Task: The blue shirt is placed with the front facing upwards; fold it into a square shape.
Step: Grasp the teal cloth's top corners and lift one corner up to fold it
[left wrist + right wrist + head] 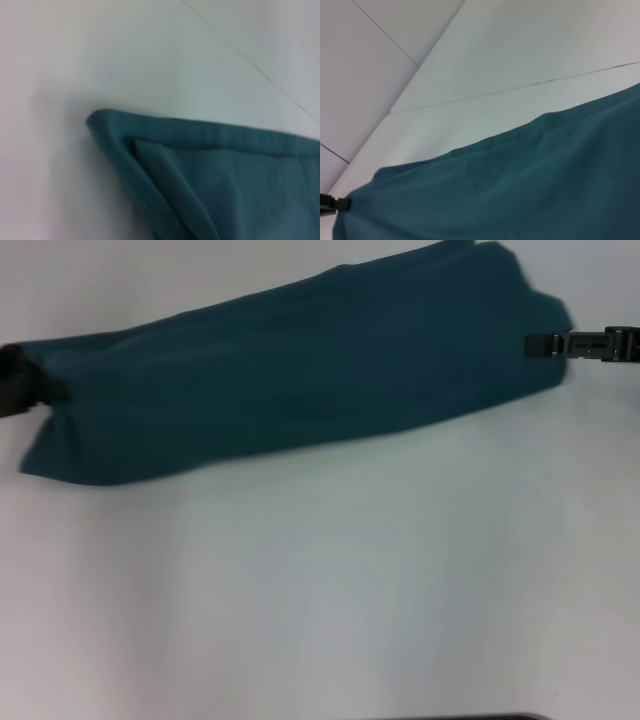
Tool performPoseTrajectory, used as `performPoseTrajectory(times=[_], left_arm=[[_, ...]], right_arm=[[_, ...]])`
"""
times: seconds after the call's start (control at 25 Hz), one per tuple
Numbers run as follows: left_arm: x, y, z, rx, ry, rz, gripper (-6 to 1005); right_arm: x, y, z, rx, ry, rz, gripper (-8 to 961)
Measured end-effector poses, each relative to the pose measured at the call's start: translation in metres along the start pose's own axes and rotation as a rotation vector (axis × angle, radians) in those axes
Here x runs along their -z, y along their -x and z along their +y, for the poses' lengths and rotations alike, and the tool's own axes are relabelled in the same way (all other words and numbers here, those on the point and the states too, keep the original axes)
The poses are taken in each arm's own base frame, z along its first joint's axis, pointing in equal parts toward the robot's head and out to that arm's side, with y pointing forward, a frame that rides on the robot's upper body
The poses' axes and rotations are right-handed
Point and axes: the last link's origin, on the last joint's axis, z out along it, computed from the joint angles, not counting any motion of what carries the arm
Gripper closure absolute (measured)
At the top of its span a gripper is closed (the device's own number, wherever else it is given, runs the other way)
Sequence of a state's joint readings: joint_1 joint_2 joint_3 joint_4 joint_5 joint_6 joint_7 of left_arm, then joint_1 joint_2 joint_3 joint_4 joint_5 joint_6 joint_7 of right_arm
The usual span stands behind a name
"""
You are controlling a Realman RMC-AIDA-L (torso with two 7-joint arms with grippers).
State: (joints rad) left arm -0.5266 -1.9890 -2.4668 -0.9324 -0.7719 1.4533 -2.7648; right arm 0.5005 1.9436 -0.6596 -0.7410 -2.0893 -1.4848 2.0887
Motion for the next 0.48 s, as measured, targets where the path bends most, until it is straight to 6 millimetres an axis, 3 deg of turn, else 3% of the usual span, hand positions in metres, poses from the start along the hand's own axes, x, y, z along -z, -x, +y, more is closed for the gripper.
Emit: performPoseTrajectory(times=[0.28,0.48], left_arm=[[0.034,-0.02,-0.026,-0.008,-0.081,0.046,982],[0.049,-0.034,-0.028,-0.057,-0.077,0.105,982]], right_arm=[[-0.001,0.002,0.001,-0.002,0.003,0.0,77],[-0.002,0.001,0.001,-0.005,0.004,0.0,78]])
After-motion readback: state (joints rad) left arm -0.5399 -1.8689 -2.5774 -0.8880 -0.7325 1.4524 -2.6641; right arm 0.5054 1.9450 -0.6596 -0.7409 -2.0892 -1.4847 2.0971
